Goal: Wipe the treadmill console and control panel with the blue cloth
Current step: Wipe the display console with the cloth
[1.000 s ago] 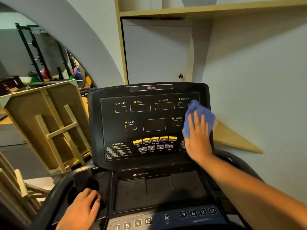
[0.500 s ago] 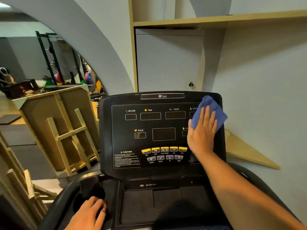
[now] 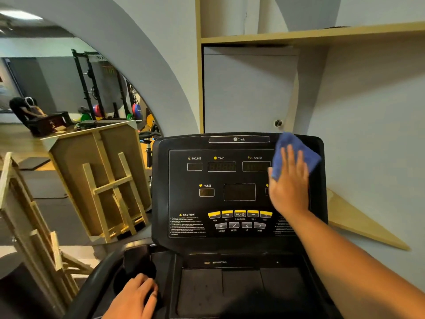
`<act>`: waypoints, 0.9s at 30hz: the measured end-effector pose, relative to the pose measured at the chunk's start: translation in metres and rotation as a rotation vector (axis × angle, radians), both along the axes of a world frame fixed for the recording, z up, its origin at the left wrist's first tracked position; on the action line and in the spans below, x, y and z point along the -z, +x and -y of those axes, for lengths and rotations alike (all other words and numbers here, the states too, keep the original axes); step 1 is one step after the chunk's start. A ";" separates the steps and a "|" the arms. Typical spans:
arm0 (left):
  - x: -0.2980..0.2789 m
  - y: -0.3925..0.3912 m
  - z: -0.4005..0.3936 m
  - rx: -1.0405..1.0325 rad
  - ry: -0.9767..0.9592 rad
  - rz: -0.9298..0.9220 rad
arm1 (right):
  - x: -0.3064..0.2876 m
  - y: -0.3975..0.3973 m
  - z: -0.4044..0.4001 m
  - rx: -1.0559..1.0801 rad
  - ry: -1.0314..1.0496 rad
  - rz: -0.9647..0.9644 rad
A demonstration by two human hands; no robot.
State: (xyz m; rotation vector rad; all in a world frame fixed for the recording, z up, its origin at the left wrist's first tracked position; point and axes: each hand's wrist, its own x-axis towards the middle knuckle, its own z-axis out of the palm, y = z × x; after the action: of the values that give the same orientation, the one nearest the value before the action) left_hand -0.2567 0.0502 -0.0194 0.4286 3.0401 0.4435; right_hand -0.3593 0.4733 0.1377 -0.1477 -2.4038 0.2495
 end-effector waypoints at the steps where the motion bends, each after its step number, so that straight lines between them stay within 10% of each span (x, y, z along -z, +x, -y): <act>1: -0.001 0.001 0.000 0.003 0.001 -0.010 | 0.010 0.008 -0.006 0.045 -0.052 0.001; 11: -0.014 -0.001 -0.004 0.012 -0.019 0.042 | -0.012 -0.022 0.128 -0.021 0.096 0.012; 16: -0.001 0.001 0.007 -0.026 0.054 0.016 | 0.002 -0.026 0.196 -0.389 0.456 0.005; 22: 0.006 0.005 0.009 -0.055 0.050 0.006 | 0.044 -0.007 0.119 -0.605 0.776 0.024; 27: 0.003 0.004 0.002 -0.049 0.050 0.055 | 0.027 0.002 0.039 -0.233 0.479 0.027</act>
State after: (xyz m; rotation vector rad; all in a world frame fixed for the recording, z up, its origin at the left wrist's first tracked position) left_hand -0.2530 0.0482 -0.0227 0.3387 2.9971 0.5259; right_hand -0.3577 0.4343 0.1110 0.3509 -2.4337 -0.2270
